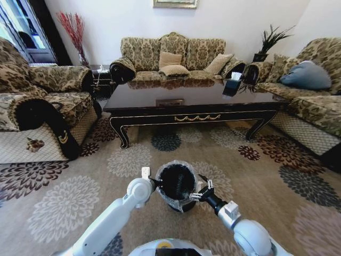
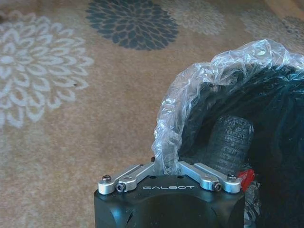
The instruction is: Move to the front of the table and pick up the trash from the floor, then place it into the trash bin.
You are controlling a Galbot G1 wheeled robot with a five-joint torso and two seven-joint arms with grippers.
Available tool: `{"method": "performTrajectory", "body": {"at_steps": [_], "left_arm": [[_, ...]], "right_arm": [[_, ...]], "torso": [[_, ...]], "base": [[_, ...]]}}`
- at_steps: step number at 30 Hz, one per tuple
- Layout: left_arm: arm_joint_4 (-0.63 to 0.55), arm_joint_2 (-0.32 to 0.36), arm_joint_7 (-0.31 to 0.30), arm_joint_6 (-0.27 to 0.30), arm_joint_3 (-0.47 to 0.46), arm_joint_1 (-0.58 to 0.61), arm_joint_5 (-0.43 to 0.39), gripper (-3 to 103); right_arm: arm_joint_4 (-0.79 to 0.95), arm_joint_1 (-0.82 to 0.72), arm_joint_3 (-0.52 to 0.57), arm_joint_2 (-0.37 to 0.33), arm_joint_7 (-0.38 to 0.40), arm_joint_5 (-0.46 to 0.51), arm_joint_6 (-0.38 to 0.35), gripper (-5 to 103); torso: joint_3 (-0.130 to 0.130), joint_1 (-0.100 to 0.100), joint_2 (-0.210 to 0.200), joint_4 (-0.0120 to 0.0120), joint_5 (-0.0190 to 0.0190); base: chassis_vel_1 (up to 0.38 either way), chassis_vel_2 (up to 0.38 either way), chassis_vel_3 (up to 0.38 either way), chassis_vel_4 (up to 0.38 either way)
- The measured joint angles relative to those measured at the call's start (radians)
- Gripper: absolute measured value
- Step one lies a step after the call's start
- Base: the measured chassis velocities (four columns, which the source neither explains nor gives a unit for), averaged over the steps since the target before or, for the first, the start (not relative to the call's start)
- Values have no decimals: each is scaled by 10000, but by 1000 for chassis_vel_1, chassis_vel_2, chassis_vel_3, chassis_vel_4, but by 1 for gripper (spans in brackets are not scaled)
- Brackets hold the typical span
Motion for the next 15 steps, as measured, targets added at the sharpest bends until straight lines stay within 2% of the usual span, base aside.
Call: {"method": "performTrajectory", "body": {"at_steps": [6, 8, 15], "left_arm": [[-108, 407, 118, 0, -469, 278, -38, 0], [-168, 759, 245, 0, -903, 582, -59, 0], [-270, 1603, 434, 0, -1921, 1199, -203, 0]], "right_arm": [[-11, 335, -28, 14, 35, 401, -21, 100], [-143, 724, -2, -45, 122, 916, -91, 100], [-1167, 1725, -266, -297, 200, 1630, -145, 100]], "torso": [[0, 0, 0, 0, -1], [0, 0, 0, 1, -1], [0, 0, 0, 1, -2]], "base": [[0, 0, 0, 0], [0, 0, 0, 0], [0, 0, 0, 0]]}}
